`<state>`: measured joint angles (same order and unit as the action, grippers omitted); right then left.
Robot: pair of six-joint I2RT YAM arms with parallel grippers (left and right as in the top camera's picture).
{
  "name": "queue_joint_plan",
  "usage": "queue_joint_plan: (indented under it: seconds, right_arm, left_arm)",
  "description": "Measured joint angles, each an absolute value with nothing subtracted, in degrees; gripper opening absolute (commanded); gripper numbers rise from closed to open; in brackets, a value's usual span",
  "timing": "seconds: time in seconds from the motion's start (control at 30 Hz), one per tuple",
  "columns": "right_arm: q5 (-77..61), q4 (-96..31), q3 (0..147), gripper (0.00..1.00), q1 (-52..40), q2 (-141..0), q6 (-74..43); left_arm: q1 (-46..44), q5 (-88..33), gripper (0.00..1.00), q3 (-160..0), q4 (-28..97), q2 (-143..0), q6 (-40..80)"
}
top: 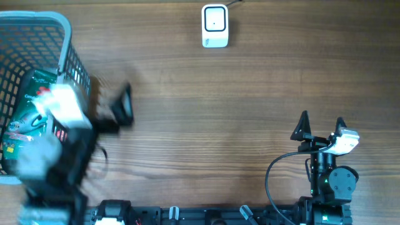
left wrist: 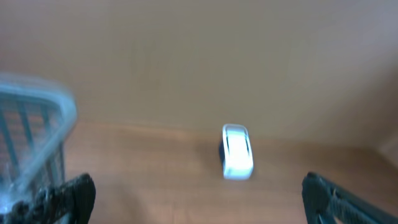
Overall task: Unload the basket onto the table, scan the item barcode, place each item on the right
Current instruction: 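Move the left gripper into the grey basket toward the green-capped jar, then grasp the green-capped jar with the left gripper and lift it out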
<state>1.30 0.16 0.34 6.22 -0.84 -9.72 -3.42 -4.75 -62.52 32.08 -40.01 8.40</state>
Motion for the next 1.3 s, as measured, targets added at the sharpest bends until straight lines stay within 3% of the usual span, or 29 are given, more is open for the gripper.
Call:
queue_joint_plan:
  seconds: [0.13,0.3,0.57,0.73,1.0,1.3]
  right_arm:
    - [1.3,0.2,0.4,1.0,6.2,-0.8,-9.7]
    - [1.3,0.2,0.4,1.0,6.2,-0.8,-9.7]
    - [1.3,0.2,0.4,1.0,6.2,-0.8,-9.7]
    - [1.3,0.2,0.4,1.0,6.2,-0.8,-9.7]
    - [1.3,0.2,0.4,1.0,6.2,-0.8,-9.7]
    - [1.3,0.2,0.4,0.99,6.2,-0.8,-9.7]
  left_arm:
    - [-3.4,-6.1,1.0,-83.0,44.9,-55.6,8.2]
    - [-1.9,-0.9,1.0,-87.9,48.8,-63.8,16.3]
    - [22.4,6.4,1.0,-105.8,63.7,-79.4,32.0]
    - [33.8,5.5,1.0,-108.2,72.9,-87.1,40.4]
    - [34.9,3.1,1.0,-107.8,81.3,-105.1,43.0]
    - [33.3,2.9,1.0,-100.3,78.0,-108.8,43.0]
